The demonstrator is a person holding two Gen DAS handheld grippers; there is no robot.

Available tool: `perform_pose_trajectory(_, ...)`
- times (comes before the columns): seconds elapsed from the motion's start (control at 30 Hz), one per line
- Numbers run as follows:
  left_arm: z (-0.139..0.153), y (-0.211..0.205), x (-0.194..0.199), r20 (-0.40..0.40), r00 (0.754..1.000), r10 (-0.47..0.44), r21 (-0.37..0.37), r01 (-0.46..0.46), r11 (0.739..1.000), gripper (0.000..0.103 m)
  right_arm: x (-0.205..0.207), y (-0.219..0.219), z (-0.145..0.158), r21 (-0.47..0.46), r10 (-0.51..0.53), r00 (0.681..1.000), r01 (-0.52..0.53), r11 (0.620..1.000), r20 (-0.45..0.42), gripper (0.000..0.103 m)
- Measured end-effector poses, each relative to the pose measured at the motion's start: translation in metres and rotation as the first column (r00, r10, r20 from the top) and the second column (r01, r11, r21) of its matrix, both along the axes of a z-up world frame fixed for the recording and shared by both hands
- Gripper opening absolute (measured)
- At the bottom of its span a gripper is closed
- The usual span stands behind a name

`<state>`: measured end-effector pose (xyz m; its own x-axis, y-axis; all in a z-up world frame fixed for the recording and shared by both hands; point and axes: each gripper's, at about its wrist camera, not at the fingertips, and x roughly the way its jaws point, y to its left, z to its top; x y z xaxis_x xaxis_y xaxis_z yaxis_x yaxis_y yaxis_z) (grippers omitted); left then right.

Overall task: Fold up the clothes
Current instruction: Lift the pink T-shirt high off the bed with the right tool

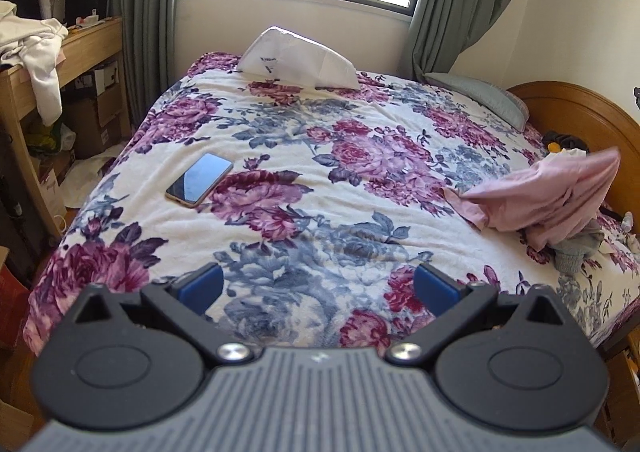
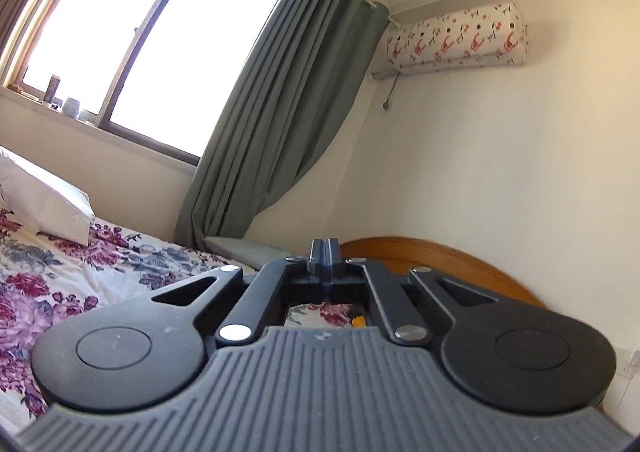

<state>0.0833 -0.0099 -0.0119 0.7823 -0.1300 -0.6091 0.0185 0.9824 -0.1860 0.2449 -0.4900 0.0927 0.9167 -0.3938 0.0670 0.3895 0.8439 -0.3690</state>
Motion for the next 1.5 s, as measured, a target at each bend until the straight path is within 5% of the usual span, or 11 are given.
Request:
perform_pose_trajectory(0.17, 0.002, 0.002, -0.005, 0.025, 0.999, -0.029, -0.017, 0.03, 0.999, 0.103, -0.002, -0.004, 0.02, 0.067, 0.152, 0.974, -0.143, 0.988, -0.167, 0.006)
perform_pose_trajectory(0.2, 0.0, 0.002, -0.005, 0.02, 0.999, -0.037, -0.014, 0.037, 0.999, 0.103, -0.003, -0.005, 0.014, 0.088, 0.176, 0.965, -0.162, 0.983, -0.192, 0.011)
perform_pose_trajectory(0.27, -0.004, 0.003, -0.004, 0.009, 0.999, -0.045, -0.008, 0.045, 0.999, 0.103, -0.001, -0.005, -0.005, 0.115, 0.198, 0.948, -0.174, 0.978, -0.25, 0.041)
perform_pose_trajectory(0.33, -0.008, 0.004, -0.002, -0.002, 0.999, -0.041, -0.006, 0.041, 0.999, 0.103, 0.001, -0.006, -0.03, 0.151, 0.248, 0.917, -0.209, 0.966, -0.312, 0.053)
perform_pose_trajectory(0.47, -0.016, 0.005, 0.004, -0.031, 0.999, -0.031, -0.007, 0.03, 1.0, 0.103, 0.008, -0.005, -0.086, 0.23, 0.336, 0.834, -0.257, 0.939, -0.438, 0.058)
perform_pose_trajectory(0.67, -0.027, -0.006, 0.013, -0.084, 0.996, -0.038, 0.038, 0.041, 0.998, 0.103, 0.028, -0.003, -0.18, 0.359, 0.405, 0.714, -0.227, 0.905, -0.571, 0.058)
perform_pose_trajectory(0.87, -0.039, -0.018, 0.016, -0.127, 0.991, -0.046, 0.083, 0.057, 0.995, 0.103, 0.054, -0.008, -0.248, 0.435, 0.399, 0.655, -0.118, 0.893, -0.641, 0.058)
perform_pose_trajectory(1.03, -0.048, -0.026, 0.023, -0.164, 0.986, -0.04, 0.115, 0.06, 0.992, 0.103, 0.069, -0.017, -0.286, 0.489, 0.406, 0.649, -0.058, 0.87, -0.644, 0.057)
perform_pose_trajectory(1.3, -0.049, -0.038, 0.027, -0.175, 0.983, -0.055, 0.137, 0.08, 0.987, 0.103, 0.077, -0.02, -0.306, 0.478, 0.4, 0.631, -0.053, 0.877, -0.664, 0.052)
perform_pose_trajectory(1.4, -0.05, -0.042, 0.026, -0.178, 0.982, -0.063, 0.142, 0.089, 0.986, 0.103, 0.078, -0.021, -0.308, 0.458, 0.387, 0.635, -0.058, 0.887, -0.669, 0.016)
perform_pose_trajectory(1.5, -0.05, -0.043, 0.026, -0.179, 0.982, -0.061, 0.136, 0.087, 0.987, 0.103, 0.076, -0.018, -0.304, 0.456, 0.404, 0.643, -0.095, 0.885, -0.651, 0.009)
